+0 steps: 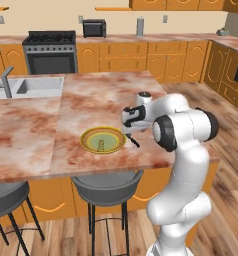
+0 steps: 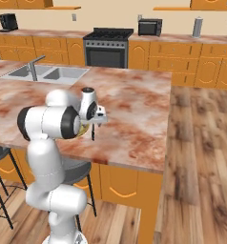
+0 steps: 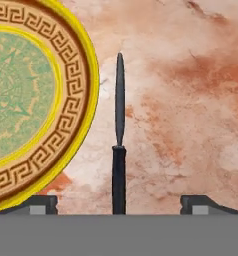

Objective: Retrieve the butter from the fridge and place it on a plate on the dining table. Then retrieve the butter knife by the fridge and place it near the plate.

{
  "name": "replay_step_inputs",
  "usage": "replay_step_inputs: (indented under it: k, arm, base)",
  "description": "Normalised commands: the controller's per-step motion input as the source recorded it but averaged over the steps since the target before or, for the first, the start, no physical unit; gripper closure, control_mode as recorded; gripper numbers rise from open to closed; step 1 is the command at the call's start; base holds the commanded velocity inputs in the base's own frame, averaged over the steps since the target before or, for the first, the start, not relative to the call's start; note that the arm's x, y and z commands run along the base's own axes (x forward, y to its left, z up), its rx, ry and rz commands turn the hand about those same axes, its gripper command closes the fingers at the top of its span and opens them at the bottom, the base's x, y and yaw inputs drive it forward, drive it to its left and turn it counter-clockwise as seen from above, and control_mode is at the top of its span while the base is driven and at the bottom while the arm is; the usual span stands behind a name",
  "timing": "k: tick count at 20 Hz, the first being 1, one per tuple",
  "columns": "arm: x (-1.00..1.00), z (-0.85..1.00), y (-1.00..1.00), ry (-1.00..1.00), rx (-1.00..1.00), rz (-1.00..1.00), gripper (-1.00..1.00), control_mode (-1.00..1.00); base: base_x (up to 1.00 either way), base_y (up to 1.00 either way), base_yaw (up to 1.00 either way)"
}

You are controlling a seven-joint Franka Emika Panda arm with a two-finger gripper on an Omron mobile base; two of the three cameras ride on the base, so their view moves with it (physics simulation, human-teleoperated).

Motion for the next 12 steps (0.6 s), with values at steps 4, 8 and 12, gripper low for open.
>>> replay_step_inputs:
  k: [4, 8, 12]
  arm:
    - [-0.66, 0.73, 0.08, 0.00, -0.05, -0.26, -1.00, -1.00]
    - [-0.97, 0.59, 0.09, 0.00, 0.00, -0.41, -1.00, -1.00]
    - [-0.91, 0.46, 0.19, 0.00, 0.01, -0.41, -1.00, -1.00]
  base:
    - [0.00, 0.00, 0.00]
    - [0.00, 0.00, 0.00]
    - [0.00, 0.00, 0.00]
